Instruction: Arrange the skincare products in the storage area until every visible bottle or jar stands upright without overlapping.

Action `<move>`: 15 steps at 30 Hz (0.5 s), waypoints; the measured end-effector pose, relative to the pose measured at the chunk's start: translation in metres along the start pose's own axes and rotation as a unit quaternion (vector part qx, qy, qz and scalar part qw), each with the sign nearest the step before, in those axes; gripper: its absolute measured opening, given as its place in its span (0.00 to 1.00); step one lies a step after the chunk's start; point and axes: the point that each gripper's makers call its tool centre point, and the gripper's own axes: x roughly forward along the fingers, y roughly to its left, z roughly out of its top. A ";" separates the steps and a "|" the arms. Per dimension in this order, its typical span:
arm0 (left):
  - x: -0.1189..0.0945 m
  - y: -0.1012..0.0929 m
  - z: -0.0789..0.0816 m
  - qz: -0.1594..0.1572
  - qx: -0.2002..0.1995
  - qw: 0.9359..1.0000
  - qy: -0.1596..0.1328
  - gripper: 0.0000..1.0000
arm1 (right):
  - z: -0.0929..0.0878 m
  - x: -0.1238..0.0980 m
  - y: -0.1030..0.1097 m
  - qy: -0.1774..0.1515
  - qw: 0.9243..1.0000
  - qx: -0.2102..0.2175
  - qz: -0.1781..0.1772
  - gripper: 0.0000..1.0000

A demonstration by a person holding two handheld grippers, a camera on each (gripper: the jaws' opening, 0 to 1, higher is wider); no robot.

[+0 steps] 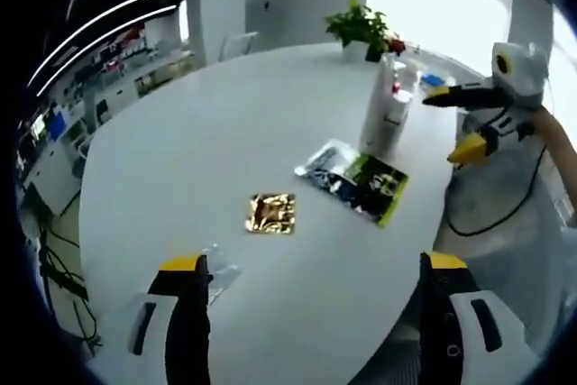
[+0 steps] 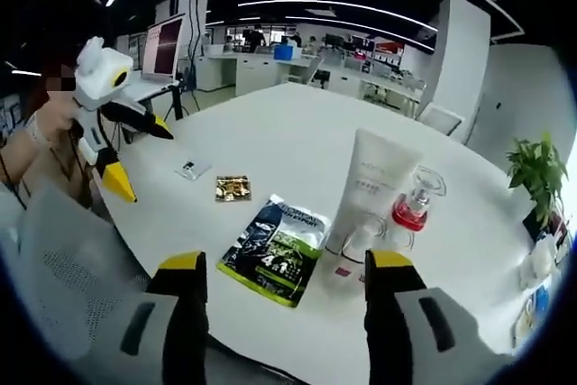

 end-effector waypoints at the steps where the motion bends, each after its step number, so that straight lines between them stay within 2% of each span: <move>1: 0.001 0.000 0.000 -0.001 0.001 1.000 0.002 0.95 | -0.001 0.000 0.000 0.001 1.000 0.002 0.001 0.70; 6: 0.007 0.004 0.001 -0.005 0.003 1.000 0.005 0.93 | -0.003 0.001 0.000 -0.001 1.000 0.022 0.002 0.66; 8: 0.010 0.005 0.000 -0.007 0.005 1.000 0.011 0.92 | -0.007 0.001 0.004 0.005 0.999 0.027 0.019 0.57; 9: 0.012 0.005 -0.001 -0.008 0.003 1.000 0.016 0.92 | -0.006 0.003 0.004 -0.003 0.999 0.041 0.020 0.55; 15: 0.020 0.009 -0.001 -0.016 0.014 0.999 0.028 0.89 | -0.005 0.010 0.012 -0.019 0.997 0.057 0.048 0.46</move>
